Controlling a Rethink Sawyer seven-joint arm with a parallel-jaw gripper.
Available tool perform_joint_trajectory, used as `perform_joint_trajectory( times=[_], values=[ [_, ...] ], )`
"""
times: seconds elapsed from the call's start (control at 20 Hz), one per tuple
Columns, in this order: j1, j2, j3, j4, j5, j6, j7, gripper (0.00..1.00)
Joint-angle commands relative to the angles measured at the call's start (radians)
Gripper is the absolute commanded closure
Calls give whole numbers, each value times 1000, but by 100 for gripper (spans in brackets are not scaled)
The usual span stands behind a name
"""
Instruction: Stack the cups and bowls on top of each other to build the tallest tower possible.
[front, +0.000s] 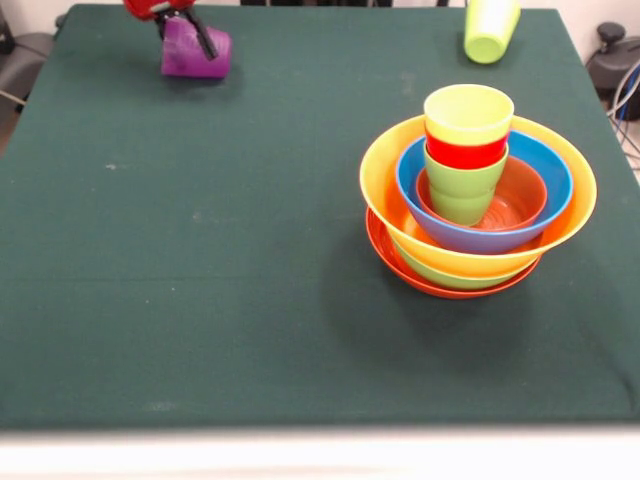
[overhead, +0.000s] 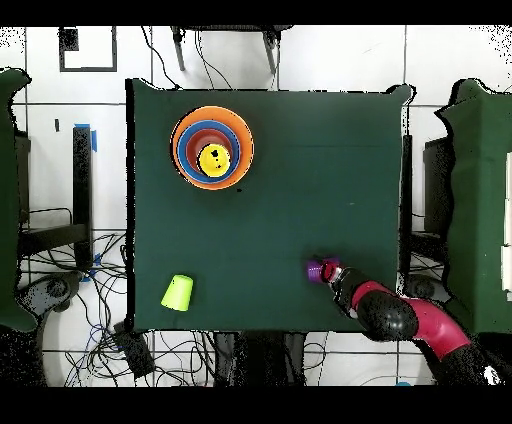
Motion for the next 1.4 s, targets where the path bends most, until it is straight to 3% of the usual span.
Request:
perform_joint_trajectory(
  times=[0.05,0.25,0.45,0.5,0.75,1.25,1.3,1.4],
  values=[
    [77,-8,56,3,-57,18,-142,0],
    [136,-60,39,15,-82,-37,-74,0],
    [158,-67,32,5,-88,-49,-71,0],
    [180,-87,7,7,-95,-71,-44,100],
    [199,-106,4,8,-97,-69,-46,100],
    [235,-134,5,39,-11,-10,-14,100],
    [268,-187,-3,51,-11,-23,20,100],
    [390,-457,-64,89,-16,-54,146,100]
  ],
)
